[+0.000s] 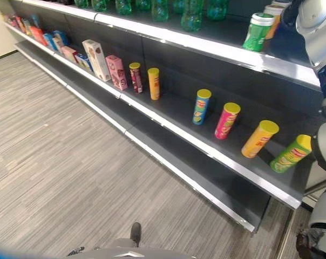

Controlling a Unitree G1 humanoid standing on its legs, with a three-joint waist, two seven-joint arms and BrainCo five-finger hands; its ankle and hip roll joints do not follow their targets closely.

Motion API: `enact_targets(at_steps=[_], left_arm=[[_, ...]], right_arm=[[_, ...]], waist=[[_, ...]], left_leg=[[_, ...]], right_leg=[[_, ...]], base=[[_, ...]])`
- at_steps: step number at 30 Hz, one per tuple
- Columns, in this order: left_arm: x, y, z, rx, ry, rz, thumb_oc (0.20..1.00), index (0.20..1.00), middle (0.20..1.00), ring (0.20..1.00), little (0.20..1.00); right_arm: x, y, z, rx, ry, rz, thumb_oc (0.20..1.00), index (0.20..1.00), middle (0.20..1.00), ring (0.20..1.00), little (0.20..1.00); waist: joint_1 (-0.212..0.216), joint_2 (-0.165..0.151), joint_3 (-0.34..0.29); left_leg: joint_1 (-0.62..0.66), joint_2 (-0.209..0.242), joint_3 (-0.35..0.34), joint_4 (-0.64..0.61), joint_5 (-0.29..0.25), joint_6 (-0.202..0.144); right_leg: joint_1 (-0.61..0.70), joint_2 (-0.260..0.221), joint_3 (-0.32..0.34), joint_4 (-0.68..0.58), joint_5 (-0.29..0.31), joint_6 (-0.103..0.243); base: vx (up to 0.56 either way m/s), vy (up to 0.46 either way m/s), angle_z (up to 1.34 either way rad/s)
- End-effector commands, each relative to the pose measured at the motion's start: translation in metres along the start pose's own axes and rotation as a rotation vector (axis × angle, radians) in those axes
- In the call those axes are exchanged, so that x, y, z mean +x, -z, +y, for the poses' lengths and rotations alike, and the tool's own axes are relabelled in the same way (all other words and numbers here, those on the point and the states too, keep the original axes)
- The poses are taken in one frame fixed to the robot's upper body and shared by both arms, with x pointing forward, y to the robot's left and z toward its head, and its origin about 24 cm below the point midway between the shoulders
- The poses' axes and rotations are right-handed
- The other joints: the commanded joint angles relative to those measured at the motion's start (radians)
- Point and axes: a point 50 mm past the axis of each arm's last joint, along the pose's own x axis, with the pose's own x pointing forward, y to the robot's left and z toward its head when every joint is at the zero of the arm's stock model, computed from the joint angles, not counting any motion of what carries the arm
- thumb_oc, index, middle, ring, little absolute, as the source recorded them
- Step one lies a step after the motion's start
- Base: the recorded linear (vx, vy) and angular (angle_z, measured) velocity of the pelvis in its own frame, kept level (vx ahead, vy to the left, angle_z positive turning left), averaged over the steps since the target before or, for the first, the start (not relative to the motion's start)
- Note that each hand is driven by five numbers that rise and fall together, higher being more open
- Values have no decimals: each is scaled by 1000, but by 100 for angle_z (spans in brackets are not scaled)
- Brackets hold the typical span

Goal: Put the goods on the table back onto the shelves and tidy them up.

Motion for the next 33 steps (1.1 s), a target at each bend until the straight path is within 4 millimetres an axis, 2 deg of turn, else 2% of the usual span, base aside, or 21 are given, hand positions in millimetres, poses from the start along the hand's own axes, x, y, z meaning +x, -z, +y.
enact_targets(at_steps=[1,2,3,5,6,7,8,9,13,14,15,19,21,22,24,27,29,31,33], left_arm=[[3,-8,23,80,-78,0,1000,1000,1000,1000,1000],[3,-12,17,63,-70,-11,1000,1000,1000,1000,1000],[3,-10,22,71,-80,-7,1000,1000,1000,1000,1000],[3,-15,25,91,-87,-27,1000,1000,1000,1000,1000],[4,-19,23,91,-84,-36,1000,1000,1000,1000,1000],[5,-23,17,120,-59,-43,1000,1000,1000,1000,1000],[5,-28,17,132,-58,-58,1000,1000,1000,1000,1000],[5,-27,19,136,-60,-57,1000,1000,1000,1000,1000],[6,-54,19,149,-55,-145,1000,1000,1000,1000,1000],[6,-66,20,169,-52,-183,1000,1000,1000,1000,1000],[6,-67,21,169,-53,-184,1000,1000,1000,1000,1000],[6,-77,26,205,-66,-218,1000,1000,1000,1000,1000],[5,-79,33,209,-78,-223,1000,1000,1000,1000,1000],[5,-77,35,225,-84,-218,1000,1000,1000,1000,1000],[5,-71,38,232,-87,-195,1000,1000,1000,1000,1000],[5,-69,37,218,-83,-192,1000,1000,1000,1000,1000],[5,-65,34,206,-71,-183,1000,1000,1000,1000,1000],[6,-65,31,201,-65,-184,1000,1000,1000,1000,1000],[5,-66,31,189,-66,-188,1000,1000,1000,1000,1000]], right_arm=[[-15,-18,-18,53,120,-138,1000,1000,1000,1000,1000],[-39,-34,-8,158,94,-258,1000,1000,1000,1000,1000],[-43,-30,-7,163,95,-246,1000,1000,1000,1000,1000],[-76,-41,12,316,26,-322,1000,1000,1000,1000,1000],[-89,-47,24,395,-18,-345,1000,1000,1000,1000,1000],[-118,-48,46,548,-107,-330,1000,1000,1000,1000,1000],[-129,-51,55,604,-147,-327,1000,1000,1000,1000,1000],[-131,-50,54,605,-147,-322,1000,1000,1000,1000,1000],[-171,-61,93,745,-342,-281,1000,1000,1000,1000,1000],[-187,-60,106,746,-420,-236,1000,1000,1000,1000,1000],[-187,-60,106,746,-420,-236,1000,1000,1000,1000,1000],[-217,-60,128,799,-516,-148,1000,1000,1000,1000,1000],[-225,-60,131,814,-537,-125,1000,1000,1000,1000,1000],[-228,-58,133,809,-544,-109,1000,1000,1000,1000,1000],[-242,-45,132,784,-553,-34,1000,1000,1000,1000,1000],[-254,-28,128,764,-529,59,1000,1000,1000,1000,1000],[-263,-10,121,732,-477,156,1000,1000,1000,1000,1000],[-269,6,111,712,-395,236,1000,1000,1000,1000,1000],[-270,17,100,702,-309,283,1000,1000,1000,1000,1000]], waist=[[-27,-85,15],[-63,-70,20],[-56,-81,16],[-70,-97,23],[-85,-95,29],[-104,-98,27],[-117,-96,28],[-110,-100,27],[-168,-87,36],[-206,-86,51],[-203,-87,49],[-262,-95,78],[-280,-104,104],[-276,-104,111],[-285,-94,107],[-282,-99,85],[-284,-110,55],[-288,-123,37],[-296,-130,35]], left_leg=[[116,12,76,6,-147,-35],[126,15,91,17,-162,-27],[125,16,92,17,-163,-27],[118,12,90,64,-202,-14],[117,7,87,76,-216,-5],[122,3,105,83,-237,11],[126,-1,113,84,-243,19],[128,-1,117,85,-244,20],[144,-50,130,70,-275,64],[167,-67,189,47,-282,86],[165,-68,192,45,-278,86],[209,-95,309,7,-289,116],[223,-93,368,6,-291,124],[231,-87,396,6,-292,125],[250,-65,442,6,-311,120],[244,-52,473,6,-312,115],[241,-54,483,6,-318,111],[234,-49,484,7,-314,105],[237,-38,486,8,-315,102]], right_leg=[[-18,-57,129,-10,-1,42],[-33,-54,164,-9,4,44],[-35,-53,166,-8,4,44],[-69,-51,227,-3,18,46],[-81,-51,247,-1,27,47],[-91,-55,278,-1,39,53],[-101,-59,295,0,47,59],[-102,-59,299,1,47,60],[-162,-80,386,32,82,84],[-204,-85,451,63,96,106],[-209,-86,455,63,99,106],[-291,-90,549,113,142,150],[-338,-93,542,163,161,162],[-347,-106,506,179,156,159],[-324,-160,404,208,129,152],[-290,-221,340,202,160,158],[-268,-248,330,173,202,173],[-262,-251,348,151,250,185],[-276,-242,371,140,252,185]], base=[[-37,69,-37],[-32,47,-34],[-55,39,-55],[-68,58,-76],[-66,159,-84],[-46,193,-78],[-23,163,-76],[-20,138,-64],[-29,274,-82],[-34,287,-64],[-36,305,-81],[-44,234,-106],[-100,147,-127],[-82,102,-188],[-15,84,-151],[-12,-35,-58],[46,-84,-15],[30,-137,-12],[-2,-113,-27]])
